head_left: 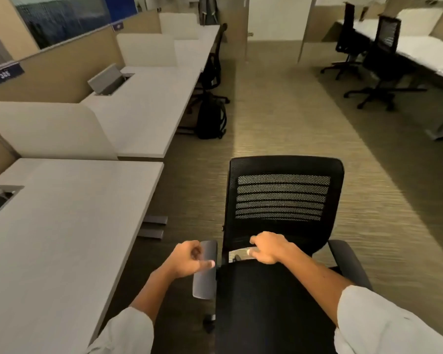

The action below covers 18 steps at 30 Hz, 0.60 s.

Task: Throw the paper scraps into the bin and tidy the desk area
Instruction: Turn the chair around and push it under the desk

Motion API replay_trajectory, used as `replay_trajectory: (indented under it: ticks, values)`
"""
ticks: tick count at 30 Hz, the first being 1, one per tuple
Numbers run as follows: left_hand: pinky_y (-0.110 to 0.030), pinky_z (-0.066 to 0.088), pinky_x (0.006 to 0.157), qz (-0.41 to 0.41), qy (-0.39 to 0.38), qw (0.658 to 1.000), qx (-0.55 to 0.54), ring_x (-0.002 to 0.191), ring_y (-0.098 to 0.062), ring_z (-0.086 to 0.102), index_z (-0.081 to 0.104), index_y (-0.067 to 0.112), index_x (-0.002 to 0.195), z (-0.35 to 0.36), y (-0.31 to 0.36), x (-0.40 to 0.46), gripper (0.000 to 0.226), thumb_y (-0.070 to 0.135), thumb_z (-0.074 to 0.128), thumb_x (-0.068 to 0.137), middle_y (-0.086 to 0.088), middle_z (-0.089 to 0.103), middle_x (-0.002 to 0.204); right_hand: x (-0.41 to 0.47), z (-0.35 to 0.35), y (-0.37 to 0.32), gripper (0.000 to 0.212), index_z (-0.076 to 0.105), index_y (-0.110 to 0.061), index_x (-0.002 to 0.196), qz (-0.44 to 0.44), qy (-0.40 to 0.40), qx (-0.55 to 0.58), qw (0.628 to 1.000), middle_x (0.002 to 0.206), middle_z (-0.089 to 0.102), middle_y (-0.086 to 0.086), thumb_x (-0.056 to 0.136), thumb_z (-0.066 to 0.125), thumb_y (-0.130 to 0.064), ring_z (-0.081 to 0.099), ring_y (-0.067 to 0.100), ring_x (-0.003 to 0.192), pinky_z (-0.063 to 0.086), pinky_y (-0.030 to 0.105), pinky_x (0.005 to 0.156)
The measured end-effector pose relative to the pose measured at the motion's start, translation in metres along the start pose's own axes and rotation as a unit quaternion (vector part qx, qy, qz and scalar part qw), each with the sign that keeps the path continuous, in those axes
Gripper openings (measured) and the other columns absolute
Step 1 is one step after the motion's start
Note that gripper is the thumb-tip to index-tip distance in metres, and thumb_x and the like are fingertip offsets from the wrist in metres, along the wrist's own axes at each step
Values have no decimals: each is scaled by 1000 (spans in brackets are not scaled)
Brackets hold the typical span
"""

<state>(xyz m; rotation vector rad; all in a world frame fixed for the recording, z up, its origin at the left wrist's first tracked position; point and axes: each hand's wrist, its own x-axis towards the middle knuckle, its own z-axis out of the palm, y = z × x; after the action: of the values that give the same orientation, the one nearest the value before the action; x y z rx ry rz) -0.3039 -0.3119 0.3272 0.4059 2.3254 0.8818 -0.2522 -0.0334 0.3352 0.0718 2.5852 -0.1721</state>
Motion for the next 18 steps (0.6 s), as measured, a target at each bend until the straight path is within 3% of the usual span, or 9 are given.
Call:
replay_trajectory:
  ticks: [5, 7, 11, 13, 15, 18]
  values:
    - [-29, 57, 75, -25, 118, 990, -76, 89, -15, 68, 66, 19, 99, 34, 65, 11, 33, 40, 81, 79, -1, 71, 94, -9, 2, 59, 56, 50, -19, 143, -39, 17, -17, 999, 137, 61, 10, 97, 48, -50, 57, 33, 126, 49, 47, 95]
    - [-33, 58, 77, -43, 143, 984, -96, 90, -18, 69, 67, 14, 101, 46, 86, 13, 32, 35, 80, 82, -5, 71, 95, -12, 1, 79, 55, 50, -19, 143, -55, 23, -23, 998, 135, 62, 9, 98, 49, -51, 58, 31, 125, 50, 46, 94]
    - [-25, 54, 65, -68, 175, 976, -115, 73, -12, 67, 67, 8, 103, 65, 119, 20, 31, 30, 79, 84, -5, 71, 89, -17, -16, 121, 58, 48, -18, 145, -64, 32, -38, 997, 135, 61, 8, 98, 49, -52, 57, 30, 126, 50, 46, 94]
    - [-29, 55, 69, -87, 180, 972, -124, 73, -14, 66, 66, 6, 104, 69, 124, 23, 33, 29, 79, 84, -6, 70, 89, -19, -27, 139, 59, 46, -18, 148, -62, 44, -44, 996, 141, 58, 8, 99, 50, -52, 54, 30, 131, 50, 46, 97]
    - [-35, 56, 80, -110, 184, 968, -133, 85, -20, 68, 65, 7, 106, 70, 122, 29, 34, 29, 79, 84, -8, 70, 95, -19, -31, 150, 63, 40, -18, 152, -55, 55, -41, 996, 153, 47, 9, 99, 50, -51, 46, 31, 139, 48, 50, 103]
    - [-32, 52, 83, -122, 188, 965, -134, 97, -22, 66, 63, 8, 112, 69, 120, 43, 39, 31, 79, 84, -5, 68, 99, -22, -28, 160, 73, 21, -19, 160, -27, 71, -22, 997, 171, 7, 8, 100, 49, -52, 26, 37, 150, 43, 55, 109]
